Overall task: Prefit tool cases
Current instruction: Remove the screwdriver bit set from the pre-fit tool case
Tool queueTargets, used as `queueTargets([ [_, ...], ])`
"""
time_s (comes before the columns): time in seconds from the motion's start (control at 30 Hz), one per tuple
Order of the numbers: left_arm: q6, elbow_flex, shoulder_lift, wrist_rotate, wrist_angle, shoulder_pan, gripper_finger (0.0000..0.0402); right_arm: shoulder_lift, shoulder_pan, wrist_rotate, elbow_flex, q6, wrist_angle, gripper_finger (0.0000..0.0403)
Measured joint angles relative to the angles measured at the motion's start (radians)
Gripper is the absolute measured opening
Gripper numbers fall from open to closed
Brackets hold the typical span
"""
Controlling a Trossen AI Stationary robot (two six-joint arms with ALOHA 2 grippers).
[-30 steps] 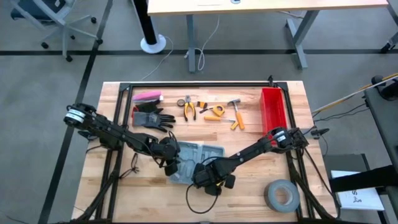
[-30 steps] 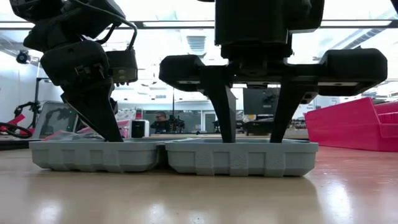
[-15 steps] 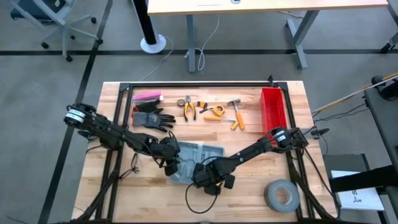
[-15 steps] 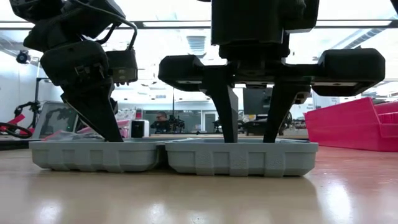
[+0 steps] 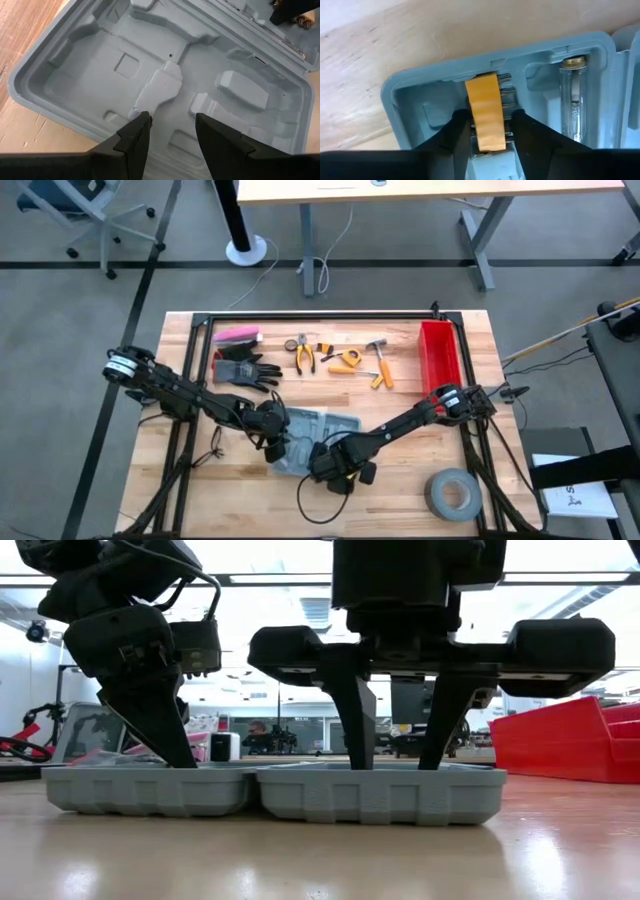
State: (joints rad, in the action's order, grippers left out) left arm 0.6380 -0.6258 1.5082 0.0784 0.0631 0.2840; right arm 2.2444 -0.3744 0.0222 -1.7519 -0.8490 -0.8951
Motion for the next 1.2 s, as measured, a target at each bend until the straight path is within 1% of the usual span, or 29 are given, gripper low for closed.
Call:
queueTargets([
  [0.13,0.000,0.000,0.000,-0.006,-0.001,0.000,0.0165,0.000,-0.001,0.000,0.000,0.001,0.004,0.0098],
  [0.23,0.000,0.001,0.002,-0.017,-0.001,0.001,0.0165,0.001,0.000,0.011,-0.001,0.007,0.020,0.0098],
  [0.5,0.000,0.001,0.002,-0.015,-0.003,0.001,0.0165,-0.007,0.002,0.014,0.000,0.019,0.019,0.0147],
  [0.6,0.000,0.001,0.002,-0.012,-0.003,0.001,0.0165,-0.008,0.002,0.013,0.000,0.019,0.018,0.0157],
  [0.7,0.000,0.001,0.001,-0.009,-0.003,0.001,0.0165,-0.008,0.002,0.011,0.000,0.019,0.015,0.0159],
  [0.9,0.000,0.001,0.001,-0.008,-0.003,0.000,0.0165,-0.009,0.002,0.004,0.000,0.019,0.009,0.0144],
  [1.2,-0.001,0.000,0.001,-0.005,-0.002,0.000,0.0165,-0.010,0.001,-0.004,0.000,0.009,0.004,0.0107],
])
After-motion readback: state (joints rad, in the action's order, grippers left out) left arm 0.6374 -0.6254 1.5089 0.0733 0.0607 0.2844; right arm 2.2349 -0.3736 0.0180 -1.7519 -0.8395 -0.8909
